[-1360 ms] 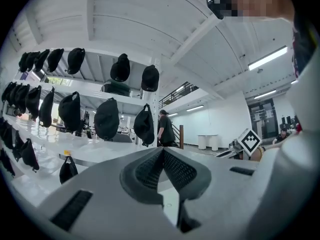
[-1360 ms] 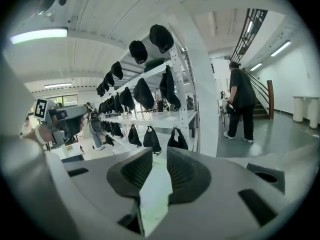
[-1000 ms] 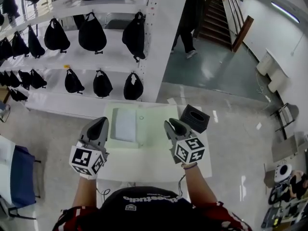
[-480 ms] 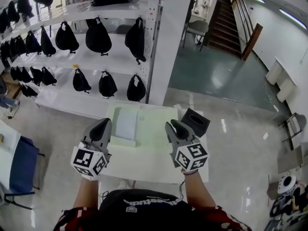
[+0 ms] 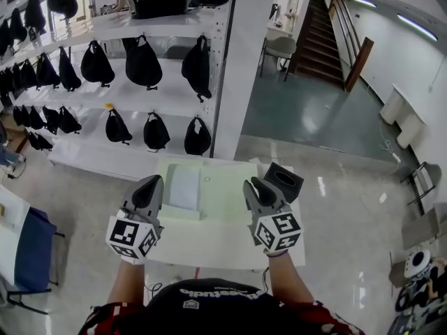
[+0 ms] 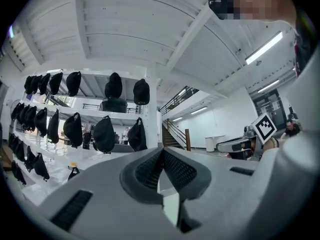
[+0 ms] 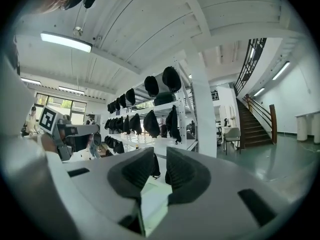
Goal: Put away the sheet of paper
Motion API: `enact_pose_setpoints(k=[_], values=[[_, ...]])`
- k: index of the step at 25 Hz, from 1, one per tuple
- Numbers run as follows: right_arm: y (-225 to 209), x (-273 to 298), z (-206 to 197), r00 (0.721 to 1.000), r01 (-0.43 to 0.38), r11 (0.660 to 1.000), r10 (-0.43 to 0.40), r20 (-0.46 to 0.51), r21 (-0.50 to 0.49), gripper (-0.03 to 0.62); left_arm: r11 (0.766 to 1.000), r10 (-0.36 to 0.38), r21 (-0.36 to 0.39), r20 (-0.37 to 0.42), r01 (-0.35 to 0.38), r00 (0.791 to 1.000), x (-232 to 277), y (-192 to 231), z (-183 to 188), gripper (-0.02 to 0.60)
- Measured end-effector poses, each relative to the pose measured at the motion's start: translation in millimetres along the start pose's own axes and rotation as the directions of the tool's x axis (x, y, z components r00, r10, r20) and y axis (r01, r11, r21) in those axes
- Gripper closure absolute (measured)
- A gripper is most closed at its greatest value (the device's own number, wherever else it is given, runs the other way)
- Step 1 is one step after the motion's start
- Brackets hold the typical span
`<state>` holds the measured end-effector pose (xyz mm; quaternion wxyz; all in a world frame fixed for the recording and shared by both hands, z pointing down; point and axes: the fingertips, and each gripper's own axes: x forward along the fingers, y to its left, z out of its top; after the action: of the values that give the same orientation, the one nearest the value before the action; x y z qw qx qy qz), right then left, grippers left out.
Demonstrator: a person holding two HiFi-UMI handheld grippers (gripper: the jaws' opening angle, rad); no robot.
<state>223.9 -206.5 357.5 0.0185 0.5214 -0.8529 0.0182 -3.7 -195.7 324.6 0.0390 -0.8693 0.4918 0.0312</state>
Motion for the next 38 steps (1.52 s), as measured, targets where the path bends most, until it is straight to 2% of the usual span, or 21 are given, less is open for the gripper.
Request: enact_pose_setpoints(k=[8,23,38], values=[[15.8,4.1,1.0,0.998,0.053,0.998,-0.052,0.017,-0.016,0.526,1.0,-0.026,-0.001,0.008,0.026,1.0,-4.9,21.0,1.5,0.578],[24.3,8.9,11.4,0.988,0.152,0.988,-0.152,0.039,-0.012,0.591,0.999,-0.046,-0.022,0.026,0.046,0.999,-10.5,45.1,0.9,0.578],[25.7,9.9,13.7,0.98,0.197,0.98,-0.195,0.042,-0.037,0.591,0.999,-0.032,-0.016,0.044,0.033,0.999,-14.9,52.9,2.6,0.578]])
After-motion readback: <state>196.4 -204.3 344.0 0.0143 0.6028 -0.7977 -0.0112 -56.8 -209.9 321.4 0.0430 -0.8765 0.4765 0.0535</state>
